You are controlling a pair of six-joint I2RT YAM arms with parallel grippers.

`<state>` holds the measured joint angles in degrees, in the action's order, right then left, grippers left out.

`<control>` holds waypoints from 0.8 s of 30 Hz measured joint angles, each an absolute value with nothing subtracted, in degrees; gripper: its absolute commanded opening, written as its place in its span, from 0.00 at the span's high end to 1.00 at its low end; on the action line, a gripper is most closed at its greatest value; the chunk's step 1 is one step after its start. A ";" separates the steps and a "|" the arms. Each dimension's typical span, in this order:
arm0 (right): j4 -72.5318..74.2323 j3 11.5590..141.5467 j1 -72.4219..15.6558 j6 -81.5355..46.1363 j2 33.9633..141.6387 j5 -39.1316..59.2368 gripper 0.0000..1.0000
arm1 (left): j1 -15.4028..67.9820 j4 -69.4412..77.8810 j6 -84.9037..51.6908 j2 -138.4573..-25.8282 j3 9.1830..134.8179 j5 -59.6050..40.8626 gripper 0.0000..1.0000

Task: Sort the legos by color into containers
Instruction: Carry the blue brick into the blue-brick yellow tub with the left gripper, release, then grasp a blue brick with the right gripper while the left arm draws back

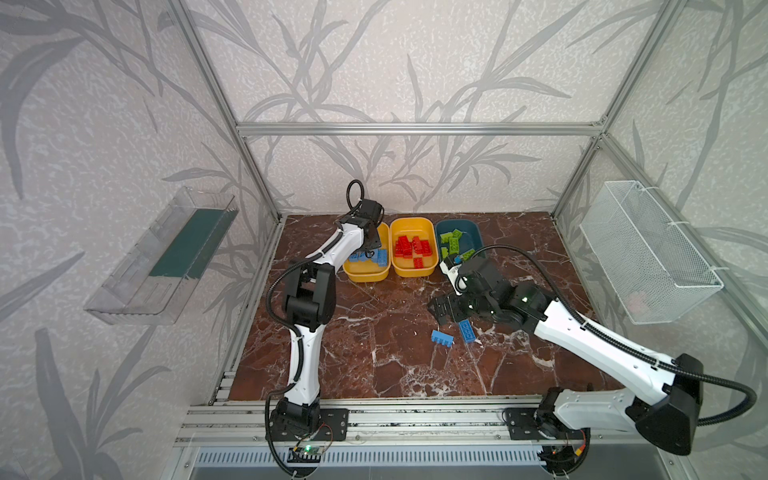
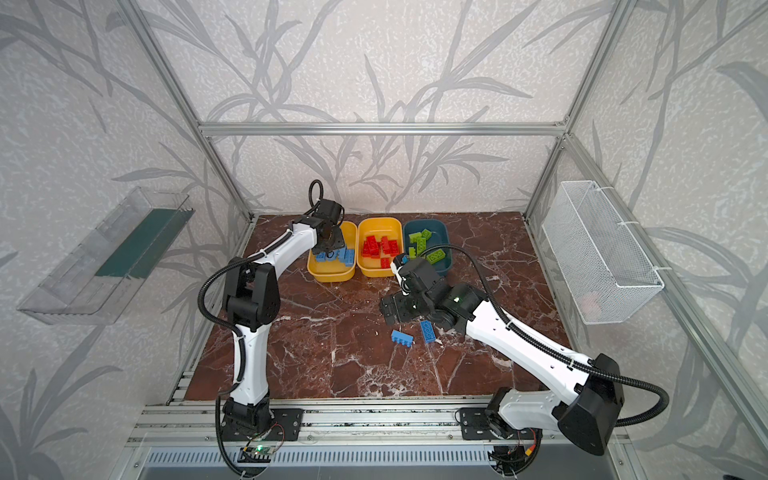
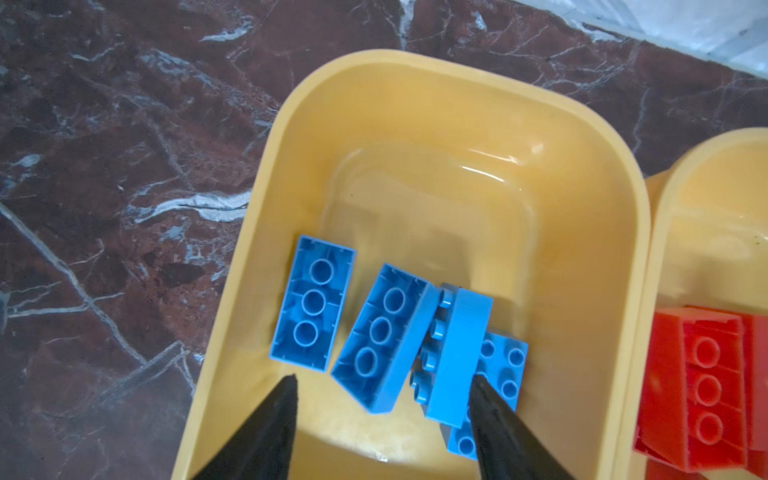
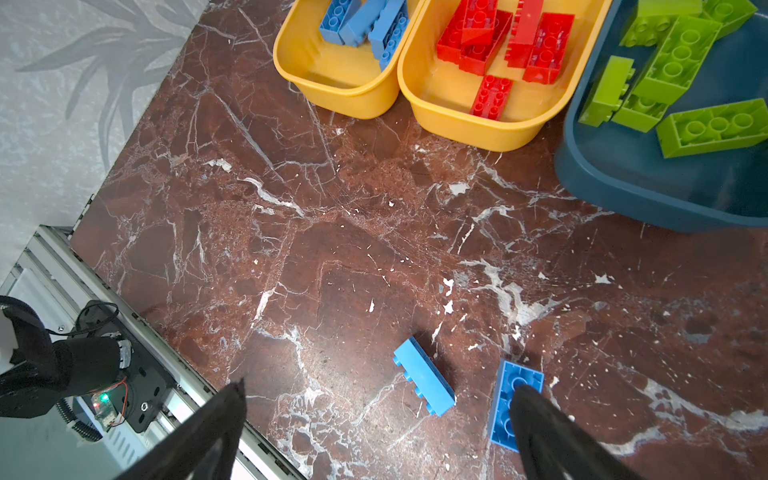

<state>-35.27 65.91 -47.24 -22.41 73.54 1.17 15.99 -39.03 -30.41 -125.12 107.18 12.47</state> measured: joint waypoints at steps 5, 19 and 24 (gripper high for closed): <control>-34.96 65.87 -47.24 -22.46 73.73 1.26 0.01 | 16.27 -38.59 -30.81 -120.73 101.71 12.12 0.28; -35.62 57.58 -47.16 -20.21 75.00 0.80 0.01 | 27.33 -33.10 -35.20 -86.80 62.02 10.92 0.01; -33.65 54.70 -47.16 -18.94 79.42 3.03 0.10 | 30.48 -32.27 -37.71 -72.31 49.01 10.35 0.01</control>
